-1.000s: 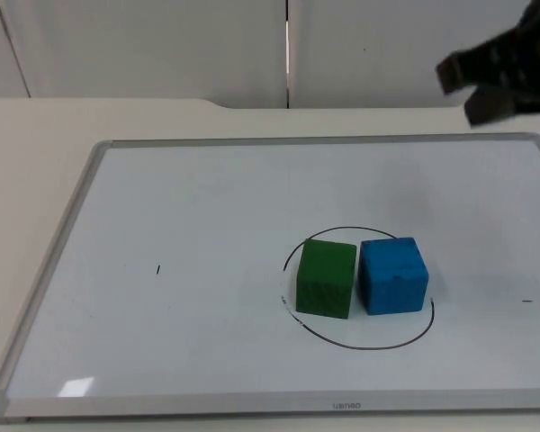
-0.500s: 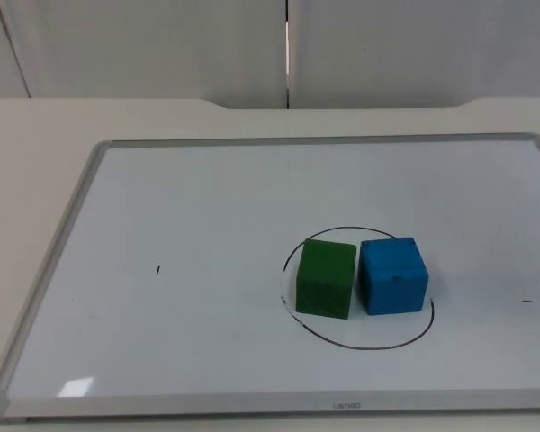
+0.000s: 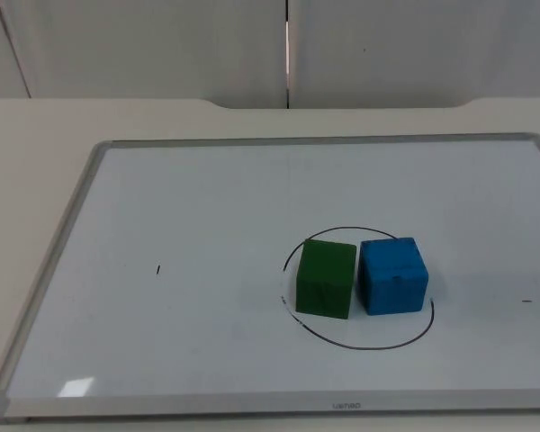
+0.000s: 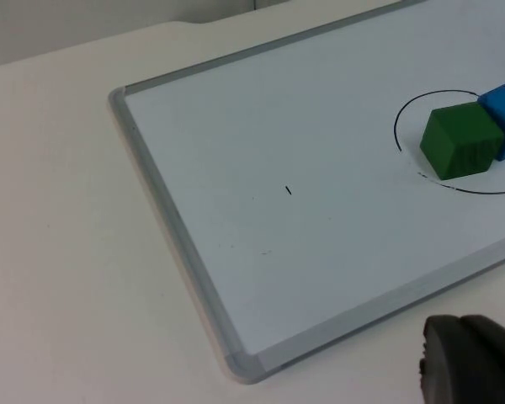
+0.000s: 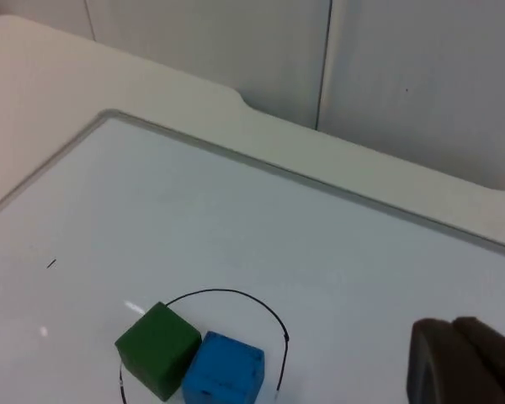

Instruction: Push the two cubes into the marked area.

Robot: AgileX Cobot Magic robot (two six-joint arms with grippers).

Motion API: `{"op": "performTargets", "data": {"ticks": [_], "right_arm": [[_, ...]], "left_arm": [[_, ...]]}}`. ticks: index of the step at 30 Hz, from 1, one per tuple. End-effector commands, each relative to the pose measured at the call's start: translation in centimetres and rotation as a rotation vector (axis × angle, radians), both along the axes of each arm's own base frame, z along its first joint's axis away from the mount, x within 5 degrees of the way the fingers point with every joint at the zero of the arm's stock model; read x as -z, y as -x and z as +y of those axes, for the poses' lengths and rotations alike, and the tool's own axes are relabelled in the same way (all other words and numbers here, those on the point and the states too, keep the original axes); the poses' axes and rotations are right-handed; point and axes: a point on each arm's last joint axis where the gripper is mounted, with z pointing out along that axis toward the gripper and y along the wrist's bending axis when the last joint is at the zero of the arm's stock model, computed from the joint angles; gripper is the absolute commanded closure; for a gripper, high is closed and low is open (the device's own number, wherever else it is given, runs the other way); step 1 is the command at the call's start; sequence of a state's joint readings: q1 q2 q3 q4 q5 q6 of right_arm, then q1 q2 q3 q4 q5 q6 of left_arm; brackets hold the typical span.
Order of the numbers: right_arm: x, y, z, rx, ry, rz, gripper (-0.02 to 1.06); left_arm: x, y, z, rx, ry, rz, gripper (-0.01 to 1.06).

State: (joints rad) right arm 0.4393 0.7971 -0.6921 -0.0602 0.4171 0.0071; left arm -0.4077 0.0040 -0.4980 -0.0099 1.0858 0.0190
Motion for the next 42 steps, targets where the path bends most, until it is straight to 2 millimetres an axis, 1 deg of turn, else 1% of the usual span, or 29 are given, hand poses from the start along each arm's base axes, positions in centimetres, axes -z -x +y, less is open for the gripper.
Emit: {"op": "performTargets", "data": {"ticks": [1, 4, 5, 9, 10, 14, 15, 19, 20, 22, 25, 26, 30, 31, 33, 35, 36, 38, 42], "right_arm": [[-0.1, 1.1, -0.5, -0.004, -0.006, -0.058, 1.05], [0.4, 2.8, -1.4, -0.003, -0.017, -0.081, 1.05], [0.4, 2.8, -1.4, -0.003, -0.017, -0.081, 1.05], [0.8, 5.2, -2.5, 0.003, -0.022, -0.091, 1.05], [0.8, 5.2, -2.5, 0.003, -0.022, -0.091, 1.05], [1.1, 7.7, -3.8, 0.014, -0.009, -0.059, 1.05], [1.1, 7.7, -3.8, 0.014, -0.009, -0.059, 1.05], [1.6, 9.5, -4.7, 0.022, 0.007, -0.007, 1.05], [1.6, 9.5, -4.7, 0.022, 0.007, -0.007, 1.05], [2.0, 10.4, -5.3, 0.031, 0.028, 0.012, 1.05], [2.2, 11.6, -5.9, 0.038, 0.024, -0.010, 1.05], [2.2, 11.6, -5.9, 0.038, 0.024, -0.010, 1.05], [2.8, 13.6, -6.8, 0.038, 0.003, -0.013, 1.05], [2.8, 13.6, -6.8, 0.038, 0.003, -0.013, 1.05], [3.0, 14.4, -7.1, 0.038, -0.018, -0.034, 1.05], [3.6, 15.1, -7.4, 0.037, -0.021, -0.030, 1.05], [3.6, 15.1, -7.4, 0.037, -0.021, -0.030, 1.05], [4.3, 15.5, -7.7, 0.041, -0.005, -0.010, 1.05], [5.2, 15.4, -7.6, 0.044, 0.020, 0.044, 1.05]], "left_arm": [[0.0, 0.0, 0.0, -0.007, 0.010, -0.007, 1.05], [0.0, 0.0, 0.0, -0.007, 0.010, -0.007, 1.05], [0.0, 0.0, 0.0, -0.007, 0.010, -0.007, 1.05], [0.0, -0.1, 0.0, -0.008, 0.009, -0.008, 1.05], [0.0, -0.1, 0.0, -0.008, 0.009, -0.008, 1.05], [0.0, -0.1, 0.0, -0.008, 0.009, -0.008, 1.05], [0.0, -0.1, 0.0, -0.008, 0.009, -0.008, 1.05], [0.0, -0.1, 0.0, -0.008, 0.009, -0.008, 1.05], [0.0, -0.1, 0.0, -0.008, 0.009, -0.008, 1.05], [0.0, -0.1, 0.0, -0.008, 0.009, -0.008, 1.05], [0.0, -0.1, 0.0, -0.008, 0.009, -0.008, 1.05], [0.0, -0.1, 0.0, -0.008, 0.009, -0.008, 1.05], [0.0, -0.1, 0.0, -0.008, 0.009, -0.008, 1.05], [0.0, -0.1, 0.0, -0.008, 0.009, -0.008, 1.05], [0.0, -0.1, 0.0, -0.008, 0.009, -0.008, 1.05], [0.0, -0.1, 0.0, -0.008, 0.009, -0.008, 1.05], [0.0, -0.1, 0.0, -0.008, 0.009, -0.008, 1.05], [0.0, -0.1, 0.0, -0.008, 0.009, -0.008, 1.05], [0.0, -0.1, 0.0, -0.008, 0.009, -0.008, 1.05]]}}
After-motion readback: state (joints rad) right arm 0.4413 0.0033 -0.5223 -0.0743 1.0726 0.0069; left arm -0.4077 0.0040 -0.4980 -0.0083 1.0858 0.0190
